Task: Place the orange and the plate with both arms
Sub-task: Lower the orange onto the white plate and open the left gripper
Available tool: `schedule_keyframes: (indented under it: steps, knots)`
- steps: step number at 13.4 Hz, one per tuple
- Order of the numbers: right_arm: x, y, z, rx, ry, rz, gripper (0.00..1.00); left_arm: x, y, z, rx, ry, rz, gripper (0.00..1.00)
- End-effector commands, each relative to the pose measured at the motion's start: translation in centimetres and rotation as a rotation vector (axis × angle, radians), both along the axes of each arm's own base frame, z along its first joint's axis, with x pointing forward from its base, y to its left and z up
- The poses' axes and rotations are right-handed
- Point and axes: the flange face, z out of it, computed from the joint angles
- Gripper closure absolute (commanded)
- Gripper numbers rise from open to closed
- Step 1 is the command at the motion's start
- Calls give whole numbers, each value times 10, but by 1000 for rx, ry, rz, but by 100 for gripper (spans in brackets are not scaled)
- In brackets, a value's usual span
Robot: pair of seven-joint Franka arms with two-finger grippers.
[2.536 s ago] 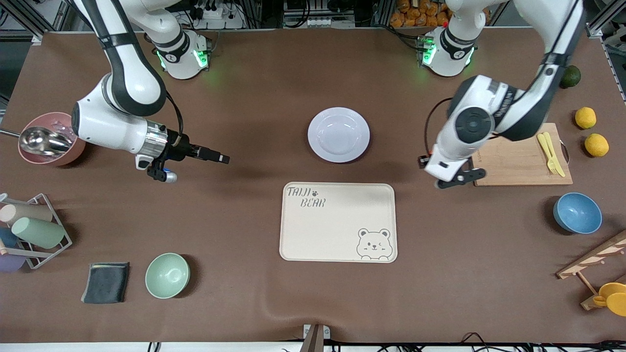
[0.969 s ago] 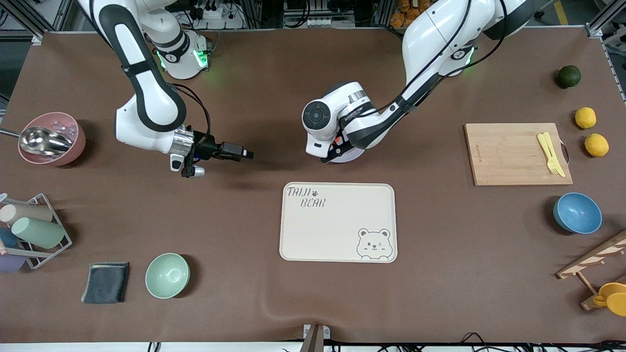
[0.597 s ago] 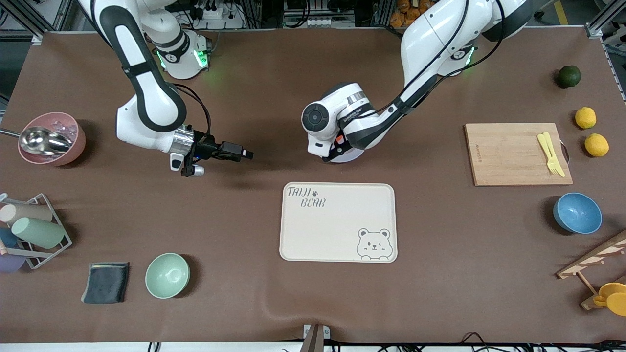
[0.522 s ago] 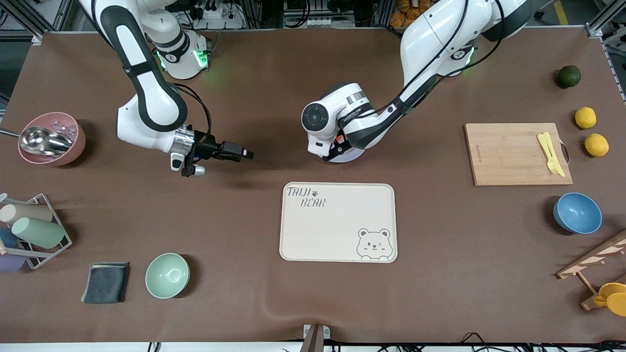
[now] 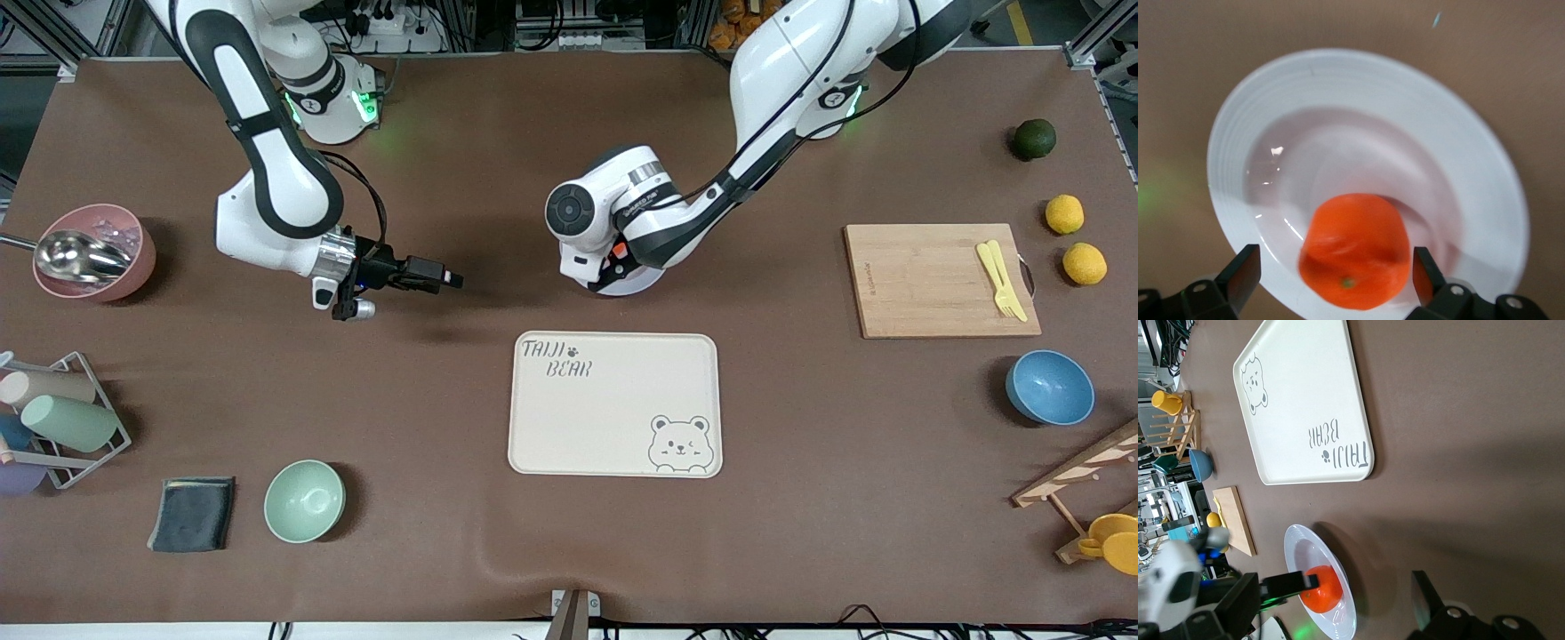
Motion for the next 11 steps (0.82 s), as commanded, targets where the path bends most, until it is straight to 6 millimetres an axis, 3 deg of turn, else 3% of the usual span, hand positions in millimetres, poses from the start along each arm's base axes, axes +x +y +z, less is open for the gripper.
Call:
schedule_keyframes:
  steps: [1,3,5,7,11]
  knots:
    - [-12,23,-4,22,-14,-29,0,21,12,83,-4,-112,22,0]
    - [-20,37,-23,23,-66,-44,0,73,55,117,-43,-141,25,0]
    - [-28,43,-46,53,-105,-56,0,111,105,140,-70,-149,2,0]
    - [-44,68,-65,84,-105,-79,0,144,156,162,-99,-169,-9,0]
    - [-56,78,-79,97,-109,-93,5,198,264,195,-136,-198,-27,0]
